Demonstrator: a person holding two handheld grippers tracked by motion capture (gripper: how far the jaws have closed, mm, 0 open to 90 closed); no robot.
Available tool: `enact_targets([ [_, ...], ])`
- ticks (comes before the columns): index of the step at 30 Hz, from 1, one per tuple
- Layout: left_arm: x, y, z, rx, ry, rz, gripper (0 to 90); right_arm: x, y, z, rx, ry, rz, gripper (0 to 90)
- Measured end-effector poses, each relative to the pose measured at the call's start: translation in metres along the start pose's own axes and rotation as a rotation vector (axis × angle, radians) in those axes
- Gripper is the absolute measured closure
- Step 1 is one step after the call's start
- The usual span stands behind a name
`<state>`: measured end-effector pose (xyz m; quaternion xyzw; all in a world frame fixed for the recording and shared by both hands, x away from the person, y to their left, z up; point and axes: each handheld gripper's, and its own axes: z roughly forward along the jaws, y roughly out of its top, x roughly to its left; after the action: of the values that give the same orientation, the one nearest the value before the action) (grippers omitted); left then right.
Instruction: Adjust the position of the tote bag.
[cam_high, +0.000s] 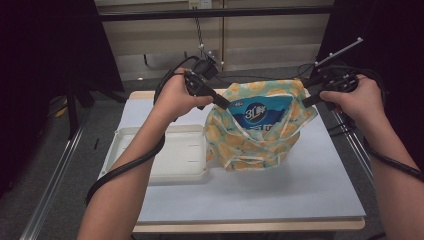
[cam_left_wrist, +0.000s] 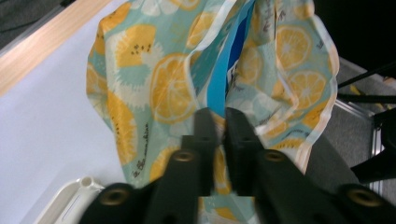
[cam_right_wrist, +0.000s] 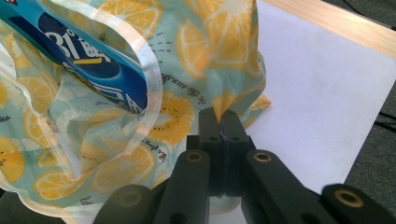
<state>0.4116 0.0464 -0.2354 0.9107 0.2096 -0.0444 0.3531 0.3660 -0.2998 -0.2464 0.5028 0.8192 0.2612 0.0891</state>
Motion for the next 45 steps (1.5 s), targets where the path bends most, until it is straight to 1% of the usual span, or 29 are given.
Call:
enact_targets([
  [2,-0.001,0.002,-0.004,-0.015,0.001,-0.006,88.8,0.000,0.001,-0.001,-0.001,-0.001,-0.004,90.0],
  [3,0.000,0.004,-0.007,-0.013,0.002,0.002,89.6,0.000,0.001,-0.003,0.000,0.001,-0.004,90.0],
  [4,0.000,0.005,-0.011,-0.027,0.002,-0.003,90.0,0.001,0.001,-0.004,-0.004,0.002,0.008,90.0],
  [6,0.001,0.008,-0.017,-0.051,0.000,-0.005,90.0,0.000,0.002,-0.007,-0.005,-0.001,0.006,90.0],
  [9,0.003,0.012,-0.027,-0.081,0.012,-0.018,90.0,-0.002,0.002,-0.011,-0.010,0.000,0.008,90.0],
  [10,0.004,0.013,-0.029,-0.090,0.019,-0.016,90.0,-0.002,0.002,-0.012,-0.013,-0.001,0.015,90.0],
  [11,0.005,0.014,-0.031,-0.087,0.030,-0.015,90.0,-0.003,0.002,-0.014,-0.017,0.000,0.017,90.0],
  [14,0.010,0.015,-0.034,-0.127,0.041,-0.043,90.0,-0.006,0.002,-0.019,-0.023,-0.005,0.023,90.0],
  [15,0.013,0.015,-0.035,-0.138,0.042,-0.049,90.0,-0.007,0.002,-0.021,-0.030,0.005,0.031,90.0],
  [16,0.016,0.015,-0.034,-0.164,0.044,-0.052,90.0,-0.008,0.003,-0.022,-0.035,0.013,0.033,90.0],
  [17,0.018,0.015,-0.034,-0.172,0.057,-0.059,90.0,-0.009,0.003,-0.024,-0.038,0.019,0.034,90.0],
  [19,0.024,0.015,-0.034,-0.189,0.055,-0.081,90.0,-0.011,0.004,-0.025,-0.040,0.021,0.043,90.0],
  [20,0.026,0.015,-0.034,-0.198,0.050,-0.086,90.0,-0.011,0.005,-0.026,-0.040,0.021,0.046,90.0],
  [22,0.030,0.015,-0.032,-0.211,0.056,-0.092,90.0,-0.013,0.008,-0.028,-0.046,0.017,0.049,90.0],
  [23,0.032,0.014,-0.029,-0.209,0.056,-0.103,90.0,-0.013,0.008,-0.029,-0.050,0.015,0.048,90.0],
  [26,0.037,0.012,-0.021,-0.187,0.060,-0.112,90.0,-0.015,0.011,-0.027,-0.043,0.007,0.045,89.5],
  [27,0.038,0.011,-0.019,-0.179,0.062,-0.111,90.0,-0.015,0.012,-0.025,-0.038,0.002,0.033,89.2],
  [30,0.039,0.010,-0.014,-0.170,0.064,-0.111,90.0,-0.013,0.011,-0.023,-0.032,-0.010,0.022,87.8],
  [31,0.040,0.010,-0.012,-0.173,0.062,-0.117,90.0,-0.013,0.011,-0.022,-0.030,-0.012,0.017,86.9],
  [33,0.040,0.010,-0.010,-0.161,0.064,-0.113,90.0,-0.011,0.010,-0.022,-0.041,-0.018,0.007,81.3],
  [34,0.040,0.010,-0.009,-0.162,0.059,-0.113,90.0,-0.010,0.010,-0.022,-0.051,-0.025,0.000,79.0],
  [35,0.039,0.010,-0.008,-0.164,0.060,-0.120,90.0,-0.009,0.010,-0.023,-0.046,-0.024,-0.005,76.0],
  [36,0.039,0.010,-0.008,-0.165,0.061,-0.119,90.0,-0.008,0.010,-0.023,-0.052,-0.036,-0.029,70.7],
  [37,0.038,0.011,-0.007,-0.156,0.061,-0.113,90.0,-0.007,0.010,-0.023,-0.059,-0.048,-0.034,70.8],
  [39,0.037,0.011,-0.007,-0.154,0.063,-0.108,90.0,-0.004,0.009,-0.023,-0.059,-0.030,-0.061,67.5],
  [40,0.036,0.012,-0.006,-0.156,0.063,-0.111,90.0,-0.002,0.009,-0.023,-0.063,-0.032,-0.079,67.3],
  [41,0.036,0.012,-0.006,-0.152,0.062,-0.108,90.0,0.001,0.009,-0.022,-0.055,-0.037,-0.092,66.7],
  [42,0.035,0.012,-0.006,-0.154,0.063,-0.108,90.0,0.002,0.009,-0.021,-0.052,-0.031,-0.100,65.9],
  [45,0.034,0.012,-0.005,-0.148,0.062,-0.103,90.0,0.010,0.010,-0.022,-0.074,-0.011,-0.122,62.7],
])
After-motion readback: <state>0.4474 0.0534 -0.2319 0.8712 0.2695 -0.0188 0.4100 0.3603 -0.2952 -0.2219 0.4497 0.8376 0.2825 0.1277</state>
